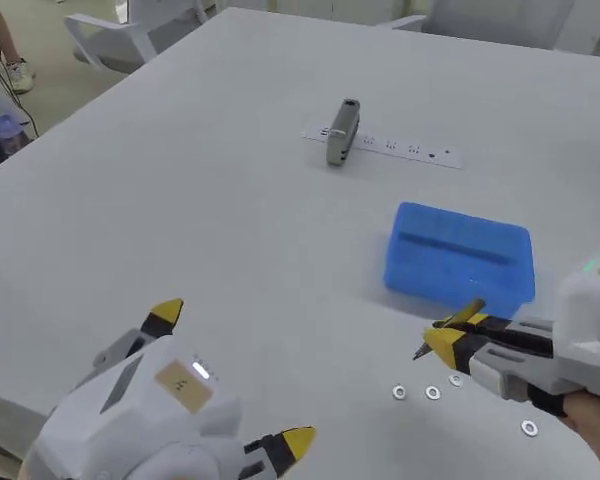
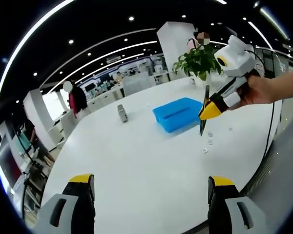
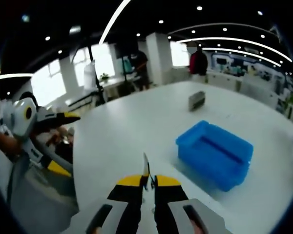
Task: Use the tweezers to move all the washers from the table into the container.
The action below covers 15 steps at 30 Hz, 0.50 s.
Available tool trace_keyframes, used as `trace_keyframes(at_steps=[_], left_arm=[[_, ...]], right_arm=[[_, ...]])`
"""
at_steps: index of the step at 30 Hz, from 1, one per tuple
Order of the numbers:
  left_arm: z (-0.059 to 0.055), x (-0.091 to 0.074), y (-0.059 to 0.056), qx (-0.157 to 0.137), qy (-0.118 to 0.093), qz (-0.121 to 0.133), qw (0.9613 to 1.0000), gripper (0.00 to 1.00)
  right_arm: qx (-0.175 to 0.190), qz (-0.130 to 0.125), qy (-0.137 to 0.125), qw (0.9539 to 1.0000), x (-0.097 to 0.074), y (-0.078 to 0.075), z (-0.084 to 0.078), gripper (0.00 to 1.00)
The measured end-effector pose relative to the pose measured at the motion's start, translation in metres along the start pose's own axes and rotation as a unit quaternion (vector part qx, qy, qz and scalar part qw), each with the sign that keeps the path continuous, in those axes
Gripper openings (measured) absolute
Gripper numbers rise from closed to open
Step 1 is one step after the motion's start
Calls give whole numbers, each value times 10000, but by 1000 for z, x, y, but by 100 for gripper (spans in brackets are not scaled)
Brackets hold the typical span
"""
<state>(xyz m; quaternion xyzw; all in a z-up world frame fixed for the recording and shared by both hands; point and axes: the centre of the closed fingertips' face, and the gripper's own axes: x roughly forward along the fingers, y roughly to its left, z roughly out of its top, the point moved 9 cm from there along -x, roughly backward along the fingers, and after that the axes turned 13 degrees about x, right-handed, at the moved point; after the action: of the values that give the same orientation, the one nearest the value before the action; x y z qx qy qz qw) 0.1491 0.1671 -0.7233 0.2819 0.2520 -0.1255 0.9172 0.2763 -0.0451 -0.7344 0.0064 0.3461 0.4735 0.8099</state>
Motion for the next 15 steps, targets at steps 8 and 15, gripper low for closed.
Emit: trace_keyframes(at_steps=[8,15], left_arm=[[0,0,0,32,9,-11,10000,99],[-1,0,0,53,35,-8,10000,99]], right_arm=[[44,46,197,9998,10,2,-15,5],[12,-13,281,9996,16,-2,-19,5]])
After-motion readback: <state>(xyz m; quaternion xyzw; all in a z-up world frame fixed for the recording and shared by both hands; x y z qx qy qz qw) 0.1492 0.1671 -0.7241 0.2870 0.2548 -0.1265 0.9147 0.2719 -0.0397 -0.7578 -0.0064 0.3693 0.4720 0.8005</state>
